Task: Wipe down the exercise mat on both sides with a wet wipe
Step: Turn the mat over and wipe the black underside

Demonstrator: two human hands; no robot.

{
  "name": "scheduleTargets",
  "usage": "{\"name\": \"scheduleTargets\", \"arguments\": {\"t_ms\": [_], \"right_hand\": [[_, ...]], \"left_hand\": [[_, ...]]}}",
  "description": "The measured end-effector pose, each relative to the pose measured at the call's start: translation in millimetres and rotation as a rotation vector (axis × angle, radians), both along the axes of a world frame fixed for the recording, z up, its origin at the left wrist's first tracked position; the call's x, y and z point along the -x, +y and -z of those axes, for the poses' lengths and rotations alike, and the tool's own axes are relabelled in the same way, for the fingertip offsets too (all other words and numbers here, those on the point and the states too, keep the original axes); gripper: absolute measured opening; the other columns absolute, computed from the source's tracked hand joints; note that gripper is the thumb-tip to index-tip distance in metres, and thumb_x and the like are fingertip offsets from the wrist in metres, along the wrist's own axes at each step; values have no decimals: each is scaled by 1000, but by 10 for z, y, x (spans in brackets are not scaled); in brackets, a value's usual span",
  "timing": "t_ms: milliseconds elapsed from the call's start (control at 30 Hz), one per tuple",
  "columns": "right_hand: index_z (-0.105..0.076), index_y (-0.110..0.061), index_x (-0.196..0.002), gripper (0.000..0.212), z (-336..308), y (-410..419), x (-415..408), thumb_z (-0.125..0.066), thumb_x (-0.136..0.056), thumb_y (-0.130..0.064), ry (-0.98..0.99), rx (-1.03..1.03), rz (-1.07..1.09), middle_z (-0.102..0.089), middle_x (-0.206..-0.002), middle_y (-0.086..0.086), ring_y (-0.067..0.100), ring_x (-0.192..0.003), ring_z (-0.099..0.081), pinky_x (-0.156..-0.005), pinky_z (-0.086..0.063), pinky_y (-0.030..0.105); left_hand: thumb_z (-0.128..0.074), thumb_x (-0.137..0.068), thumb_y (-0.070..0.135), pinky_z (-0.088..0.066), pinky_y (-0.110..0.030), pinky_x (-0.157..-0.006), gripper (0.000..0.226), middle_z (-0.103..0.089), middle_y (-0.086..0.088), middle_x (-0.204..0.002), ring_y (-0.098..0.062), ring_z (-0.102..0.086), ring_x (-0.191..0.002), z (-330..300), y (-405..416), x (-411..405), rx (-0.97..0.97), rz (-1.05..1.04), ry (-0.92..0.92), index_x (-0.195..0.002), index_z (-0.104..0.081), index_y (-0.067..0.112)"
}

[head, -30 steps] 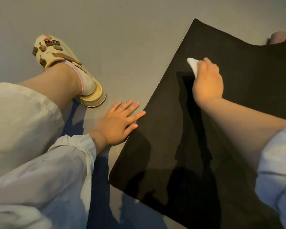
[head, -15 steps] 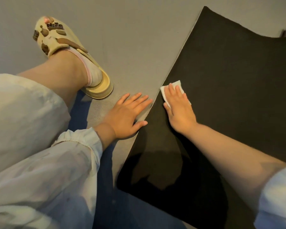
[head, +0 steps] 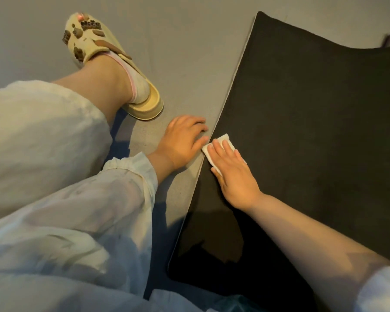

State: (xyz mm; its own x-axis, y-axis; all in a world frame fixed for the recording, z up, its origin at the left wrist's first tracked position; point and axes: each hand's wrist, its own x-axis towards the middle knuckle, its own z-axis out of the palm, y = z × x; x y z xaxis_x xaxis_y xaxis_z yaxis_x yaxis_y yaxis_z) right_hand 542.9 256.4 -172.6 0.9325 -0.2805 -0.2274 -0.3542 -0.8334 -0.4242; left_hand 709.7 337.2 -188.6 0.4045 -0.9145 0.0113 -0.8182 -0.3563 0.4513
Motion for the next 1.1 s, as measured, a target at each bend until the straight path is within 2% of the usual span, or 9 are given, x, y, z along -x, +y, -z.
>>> {"name": "scheduleTargets", "arguments": {"t_ms": [133, 267, 433, 500, 633, 800, 933, 1033, 1100], "right_hand": [[-24, -15, -147, 47, -117, -119, -50, -35, -102, -19, -37, -193, 39, -13, -154, -4, 5, -139, 1, -113, 3, 18], [-34, -12, -144, 43, -310, -328, -76, -35, -101, -18, -60, -232, 94, -31, -151, 6, 16, -143, -19, -114, -13, 20], [-41, -10, -141, 41, -550, -749, -168, -33, -102, -21, -191, -106, 391, -42, -145, 8, 20, -138, -33, -107, -20, 17], [-40, -9, -141, 41, -597, -917, -230, -32, -103, -22, -232, -23, 499, -42, -145, 9, 23, -138, -33, -106, -22, 21], [-32, -9, -145, 43, -558, -1156, -434, -32, -103, -19, -237, 180, 628, -28, -153, 7, 18, -144, -18, -111, -20, 27], [-23, -11, -147, 48, -180, -883, -658, -32, -101, -24, 64, 198, 284, -11, -156, 13, 29, -144, -8, -114, -14, 41], [-15, -14, -150, 54, 23, -271, -533, -30, -101, -29, 10, 173, 100, -11, -157, 11, 29, -145, -2, -117, -6, 41], [-14, -15, -150, 56, 40, 211, -298, -31, -100, -31, -11, 122, -68, -9, -158, 7, 24, -146, 1, -114, 9, 34], [-16, -14, -149, 55, 28, 482, -133, -29, -99, -30, -31, 110, -175, -12, -157, 8, 25, -145, 2, -112, 14, 38]], "left_hand": [[-61, -87, 39, -29, -32, -93, 27, -55, -4, -114, -24, -43, -112, -101, -365, 193, -48, -277, 138, -98, -68, 15], [-66, -84, 35, -38, -32, -92, 23, -59, -6, -117, -27, -46, -117, -172, -746, 24, -236, -386, 206, -101, -70, 21], [-65, -86, 34, -38, -34, -92, 18, -60, -5, -116, -26, -47, -117, -228, -1040, -252, -169, -489, 284, -100, -68, 23], [-65, -87, 28, -37, -37, -94, 22, -54, -7, -121, -28, -46, -118, -253, -1084, -349, -140, -393, 267, -108, -63, 21], [-66, -86, 19, -27, -36, -108, 60, -32, -9, -141, -28, -34, -129, -292, -921, -558, -221, 37, 214, -140, -40, 25], [-59, -91, 17, -13, -25, -110, 55, -20, -5, -152, -23, -21, -138, -249, -854, -675, -346, 178, 180, -142, -39, 24], [-60, -90, 16, -16, -26, -111, 54, -19, -3, -152, -22, -21, -139, -270, -890, -670, -341, 176, 188, -141, -41, 24], [-61, -89, 14, -18, -27, -111, 54, -21, -4, -150, -23, -23, -138, -270, -889, -665, -330, 165, 197, -139, -43, 23], [-61, -90, 13, -18, -27, -111, 52, -23, -4, -150, -22, -24, -137, -265, -886, -643, -307, 154, 192, -139, -45, 22]]}}
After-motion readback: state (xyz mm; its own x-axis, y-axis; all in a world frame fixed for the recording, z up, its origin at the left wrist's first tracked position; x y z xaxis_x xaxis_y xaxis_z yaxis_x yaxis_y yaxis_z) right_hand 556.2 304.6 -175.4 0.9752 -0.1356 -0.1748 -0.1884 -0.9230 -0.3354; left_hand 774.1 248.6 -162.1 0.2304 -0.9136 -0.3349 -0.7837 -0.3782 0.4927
